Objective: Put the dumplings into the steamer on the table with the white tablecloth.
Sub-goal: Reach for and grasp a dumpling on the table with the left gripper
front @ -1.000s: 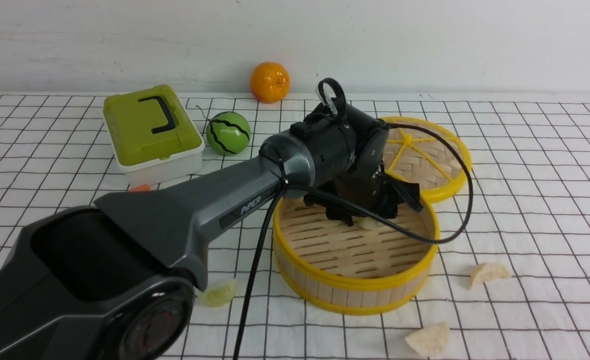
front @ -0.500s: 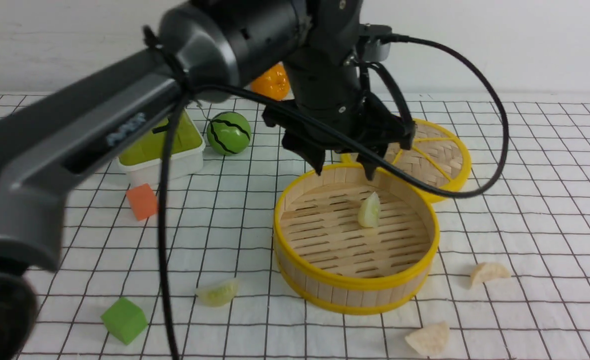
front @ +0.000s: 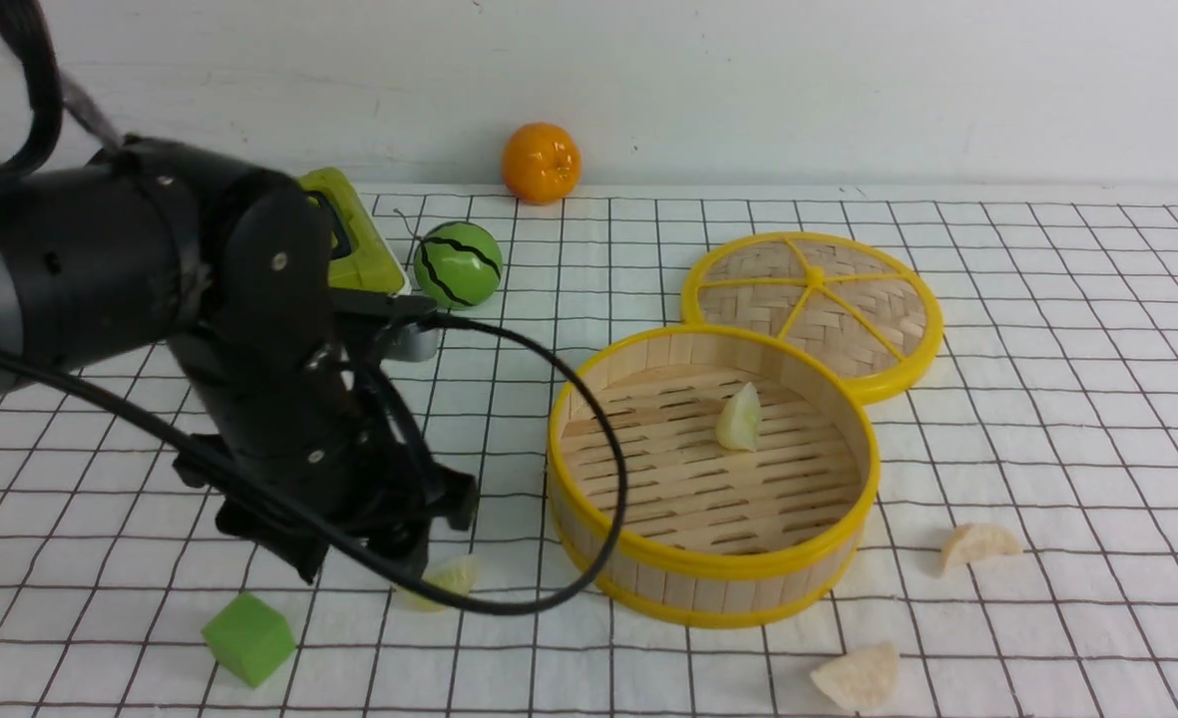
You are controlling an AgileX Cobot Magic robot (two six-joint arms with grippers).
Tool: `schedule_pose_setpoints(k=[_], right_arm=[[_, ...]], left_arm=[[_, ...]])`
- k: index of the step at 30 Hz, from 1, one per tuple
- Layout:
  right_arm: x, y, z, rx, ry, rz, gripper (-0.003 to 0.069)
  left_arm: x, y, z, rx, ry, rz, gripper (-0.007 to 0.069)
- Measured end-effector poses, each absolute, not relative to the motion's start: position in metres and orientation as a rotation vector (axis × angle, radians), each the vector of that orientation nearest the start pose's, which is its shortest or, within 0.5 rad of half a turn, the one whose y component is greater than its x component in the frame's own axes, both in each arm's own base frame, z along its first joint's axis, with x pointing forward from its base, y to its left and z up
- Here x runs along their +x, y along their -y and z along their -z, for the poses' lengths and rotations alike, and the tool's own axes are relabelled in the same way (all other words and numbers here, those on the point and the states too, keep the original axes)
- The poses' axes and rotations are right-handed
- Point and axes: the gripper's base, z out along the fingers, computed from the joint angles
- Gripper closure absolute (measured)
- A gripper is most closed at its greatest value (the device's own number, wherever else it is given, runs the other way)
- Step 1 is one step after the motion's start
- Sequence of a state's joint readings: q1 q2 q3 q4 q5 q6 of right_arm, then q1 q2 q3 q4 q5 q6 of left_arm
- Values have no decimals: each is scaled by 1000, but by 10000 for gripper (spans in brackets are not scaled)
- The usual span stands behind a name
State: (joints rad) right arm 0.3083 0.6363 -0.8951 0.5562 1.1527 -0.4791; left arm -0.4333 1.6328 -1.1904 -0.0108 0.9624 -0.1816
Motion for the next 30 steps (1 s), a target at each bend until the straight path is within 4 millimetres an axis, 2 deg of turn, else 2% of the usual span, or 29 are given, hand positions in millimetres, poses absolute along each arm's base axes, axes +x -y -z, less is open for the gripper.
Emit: schedule_pose_setpoints(k=[4,5,6,9,15,19,23,25,26,27,28,29,30], right_arm=[[67,-67,-375,-840,-2102,-618,598],[67,-67,-375,-838,-2099,-617,596],[67,-67,-375,-838,-2099,-617,596],[67,-67,-375,-838,-2099,-617,590],[67,-67,-375,-838,-2099,-617,585],[67,-67,-375,-838,-2099,-617,580],[67,-67,-375,-838,-2099,-617,576],[67,-67,-375,-838,-2099,-617,576],[67,-67,-375,-838,-2099,-617,574],[67,-67,-375,-838,-2099,-617,574],[67,-67,-375,-837,-2099,-617,573],[67,-67,-375,-837,-2099,-617,572],[67,-67,-375,-837,-2099,-617,570]], left_arm=[[296,129,-239,579,-2837,89,151],[299,131,-235,759,-2778,81,165],[299,131,-235,759,-2778,81,165],[309,140,-226,904,-2672,124,177],[322,148,-206,896,-2637,155,176],[328,150,-181,908,-2691,151,176],[330,151,-167,917,-2726,148,195],[330,151,-164,916,-2734,147,238],[330,151,-165,907,-2734,149,286],[330,151,-165,906,-2735,150,293],[330,151,-167,890,-2744,155,367],[330,151,-167,888,-2748,156,377],[331,152,-172,859,-2757,162,468]])
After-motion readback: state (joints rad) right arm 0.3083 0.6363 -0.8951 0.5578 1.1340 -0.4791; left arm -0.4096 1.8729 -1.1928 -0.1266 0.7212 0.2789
